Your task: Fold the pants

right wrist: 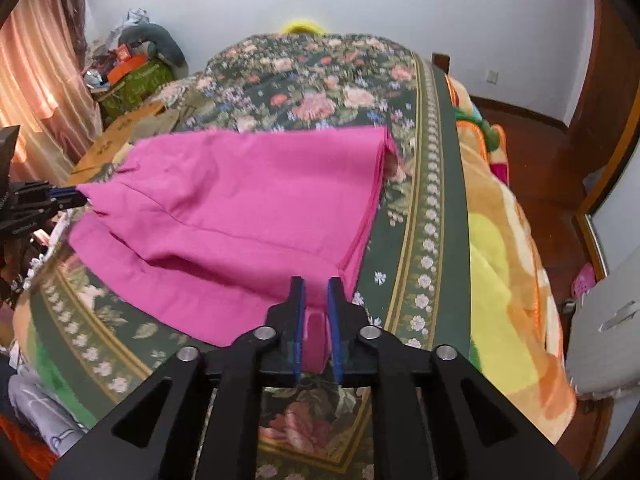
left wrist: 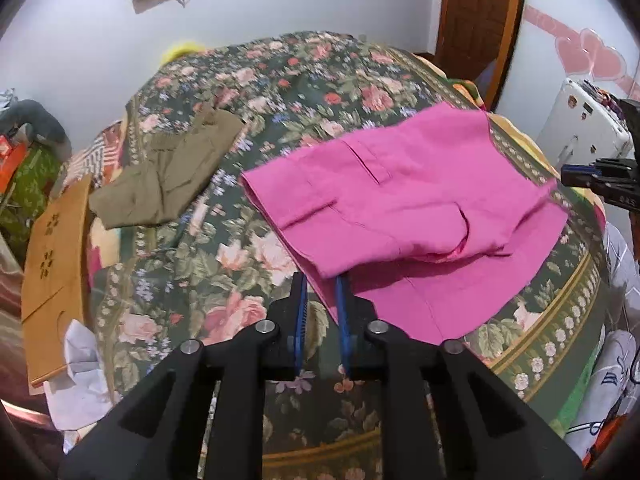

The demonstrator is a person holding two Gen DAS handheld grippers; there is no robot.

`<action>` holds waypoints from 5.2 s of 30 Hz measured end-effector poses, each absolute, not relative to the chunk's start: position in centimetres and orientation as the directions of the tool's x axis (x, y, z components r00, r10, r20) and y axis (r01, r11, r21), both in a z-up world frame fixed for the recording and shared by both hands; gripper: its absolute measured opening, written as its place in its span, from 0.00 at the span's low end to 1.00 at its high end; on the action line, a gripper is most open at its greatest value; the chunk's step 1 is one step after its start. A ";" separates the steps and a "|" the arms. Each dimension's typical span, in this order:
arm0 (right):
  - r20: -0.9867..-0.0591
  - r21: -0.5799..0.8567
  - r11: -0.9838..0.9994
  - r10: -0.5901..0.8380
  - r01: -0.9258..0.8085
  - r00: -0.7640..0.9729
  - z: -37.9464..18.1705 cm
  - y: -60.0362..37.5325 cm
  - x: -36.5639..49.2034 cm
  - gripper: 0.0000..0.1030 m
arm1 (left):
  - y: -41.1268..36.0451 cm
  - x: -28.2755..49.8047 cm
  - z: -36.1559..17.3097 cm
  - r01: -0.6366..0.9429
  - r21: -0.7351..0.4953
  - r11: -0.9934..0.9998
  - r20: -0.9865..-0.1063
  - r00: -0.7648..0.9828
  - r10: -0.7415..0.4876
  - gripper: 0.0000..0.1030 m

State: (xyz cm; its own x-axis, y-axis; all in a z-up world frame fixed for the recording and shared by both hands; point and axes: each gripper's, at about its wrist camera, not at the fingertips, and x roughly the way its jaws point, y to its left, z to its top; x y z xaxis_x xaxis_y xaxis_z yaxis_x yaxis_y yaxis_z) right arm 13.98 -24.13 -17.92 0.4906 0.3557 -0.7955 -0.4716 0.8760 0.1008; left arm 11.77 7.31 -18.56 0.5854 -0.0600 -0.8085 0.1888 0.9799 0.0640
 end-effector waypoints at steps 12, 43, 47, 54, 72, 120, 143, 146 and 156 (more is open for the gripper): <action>-0.783 0.059 0.780 0.423 -0.623 0.456 -17.2 -18.0 12.2 0.51 | 3.2 11.8 -16.4 0.255 0.100 0.962 -0.790 0.608 -0.079 0.67; -0.786 0.055 0.716 0.461 -0.696 0.412 -18.9 -15.1 12.1 0.05 | -2.1 11.8 -19.0 0.400 0.153 0.904 -0.814 0.570 -0.114 0.11; -0.797 0.063 0.721 0.452 -0.690 0.401 -19.7 -15.3 11.2 0.05 | -2.1 11.2 -19.5 0.398 0.108 0.911 -0.829 0.541 -0.138 0.12; -0.820 0.073 0.755 0.417 -0.652 0.392 -20.6 -16.1 10.9 0.24 | -0.8 10.3 -19.3 0.370 0.016 0.929 -0.858 0.481 -0.177 0.18; -0.773 0.237 0.863 0.446 -0.447 0.451 -20.2 -20.6 13.2 0.56 | 5.7 12.4 -20.5 0.049 -0.186 0.981 -0.871 0.453 -0.188 0.46; -0.811 0.212 0.914 0.363 -0.346 0.460 -23.5 -23.2 32.4 0.55 | 11.6 24.3 -24.0 -0.050 -0.261 0.964 -0.864 0.458 -0.210 0.57; -0.826 0.041 0.924 0.246 -0.381 0.507 -19.7 -22.8 29.1 0.27 | 10.5 20.1 -21.1 -0.082 -0.002 0.997 -0.868 0.494 0.039 0.43; -0.793 0.038 0.915 0.272 -0.401 0.545 -17.4 -23.0 26.3 0.45 | 10.6 18.3 -19.9 -0.084 -0.021 0.996 -0.862 0.506 0.025 0.54; -0.760 0.129 0.842 0.423 -0.524 0.493 -15.0 -19.6 17.9 0.51 | 9.9 12.1 -18.4 -0.131 -0.198 0.971 -0.846 0.524 -0.101 0.74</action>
